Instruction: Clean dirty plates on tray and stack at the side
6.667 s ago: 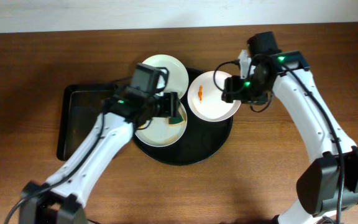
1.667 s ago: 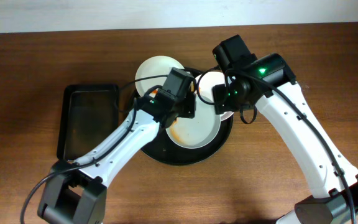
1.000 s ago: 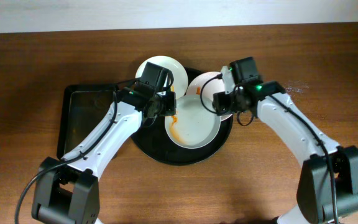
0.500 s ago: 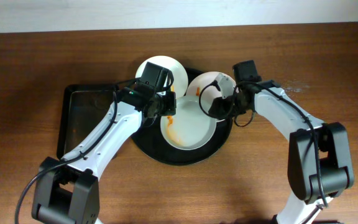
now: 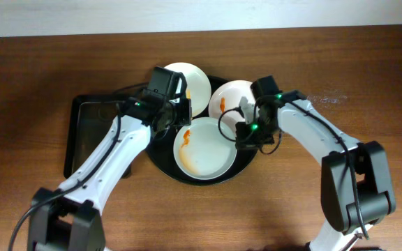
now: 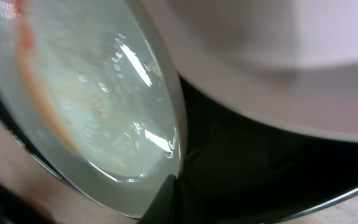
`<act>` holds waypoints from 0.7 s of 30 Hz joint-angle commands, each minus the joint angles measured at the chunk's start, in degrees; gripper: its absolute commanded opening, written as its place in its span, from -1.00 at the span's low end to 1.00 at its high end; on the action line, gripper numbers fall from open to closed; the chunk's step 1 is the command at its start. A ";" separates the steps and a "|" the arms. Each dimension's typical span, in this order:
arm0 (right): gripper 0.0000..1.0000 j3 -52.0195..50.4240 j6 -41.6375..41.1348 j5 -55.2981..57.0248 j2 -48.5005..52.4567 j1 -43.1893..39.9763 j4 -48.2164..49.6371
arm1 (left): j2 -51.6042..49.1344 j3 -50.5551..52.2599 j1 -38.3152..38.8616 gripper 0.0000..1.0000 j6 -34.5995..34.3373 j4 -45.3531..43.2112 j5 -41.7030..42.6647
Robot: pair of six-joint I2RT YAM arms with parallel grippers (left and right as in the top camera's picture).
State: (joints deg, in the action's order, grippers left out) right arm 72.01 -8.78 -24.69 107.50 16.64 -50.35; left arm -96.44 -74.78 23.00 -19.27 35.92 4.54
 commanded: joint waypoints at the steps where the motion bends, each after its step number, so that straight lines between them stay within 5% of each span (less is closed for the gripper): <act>1: -0.85 -2.36 -7.65 8.09 -1.38 2.80 0.02 | 2.64 -0.33 -0.09 -0.99 0.98 0.66 0.33; 9: 0.18 -2.62 -10.86 7.08 -1.38 3.28 -0.46 | -0.13 -0.26 -0.09 -0.98 2.49 6.78 -6.47; 21: 0.19 -3.32 -10.86 3.26 -1.38 7.08 4.50 | -8.68 -0.26 -0.02 -0.99 2.49 10.10 -6.25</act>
State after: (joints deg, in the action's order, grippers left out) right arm 69.30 -19.35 -20.36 107.50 20.97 -47.44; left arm -104.31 -74.78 23.00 -17.52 45.76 -1.10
